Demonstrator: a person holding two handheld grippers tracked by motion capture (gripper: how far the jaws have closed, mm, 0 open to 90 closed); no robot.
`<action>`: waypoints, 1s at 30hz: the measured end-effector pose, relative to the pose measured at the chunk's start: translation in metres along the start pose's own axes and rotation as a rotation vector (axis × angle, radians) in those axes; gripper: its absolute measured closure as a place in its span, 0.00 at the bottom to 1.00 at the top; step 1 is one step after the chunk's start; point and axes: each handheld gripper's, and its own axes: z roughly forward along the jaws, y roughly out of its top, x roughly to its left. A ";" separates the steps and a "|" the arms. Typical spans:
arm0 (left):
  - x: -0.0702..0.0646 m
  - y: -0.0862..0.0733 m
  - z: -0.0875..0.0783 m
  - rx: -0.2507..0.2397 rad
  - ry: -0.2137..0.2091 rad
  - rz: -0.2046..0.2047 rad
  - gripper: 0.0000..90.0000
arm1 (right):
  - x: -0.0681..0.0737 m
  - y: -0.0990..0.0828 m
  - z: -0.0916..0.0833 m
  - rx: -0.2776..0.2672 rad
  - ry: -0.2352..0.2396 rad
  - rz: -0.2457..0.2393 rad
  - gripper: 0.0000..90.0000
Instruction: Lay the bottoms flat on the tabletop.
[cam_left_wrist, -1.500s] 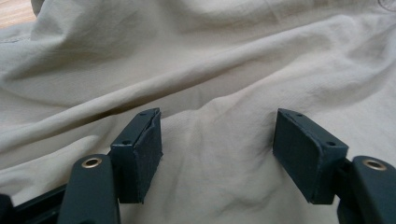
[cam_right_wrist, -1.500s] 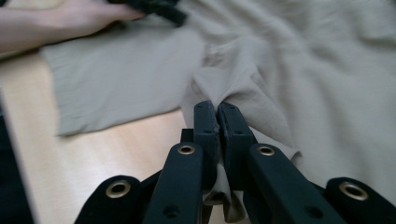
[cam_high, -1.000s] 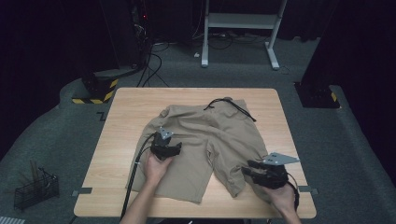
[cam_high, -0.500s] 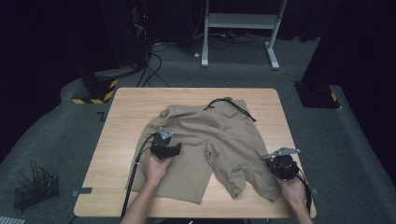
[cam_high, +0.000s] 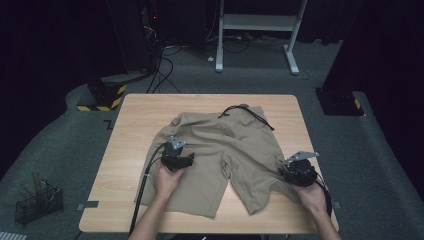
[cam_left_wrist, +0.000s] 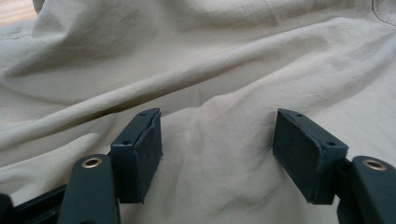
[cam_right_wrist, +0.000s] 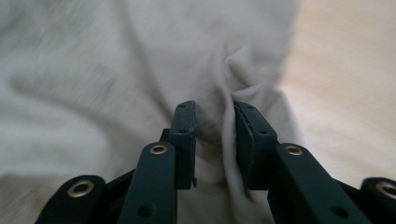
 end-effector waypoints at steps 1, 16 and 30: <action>0.000 0.000 0.000 0.000 0.000 0.000 0.37 | 0.002 -0.002 0.000 -0.010 0.007 -0.002 0.75; -0.006 -0.011 -0.027 0.061 -0.129 0.088 0.97 | 0.032 0.039 0.050 -0.069 0.029 -0.019 0.65; 0.004 0.026 -0.033 0.043 -0.133 0.066 0.56 | 0.039 0.037 0.031 -0.080 0.088 -0.062 0.65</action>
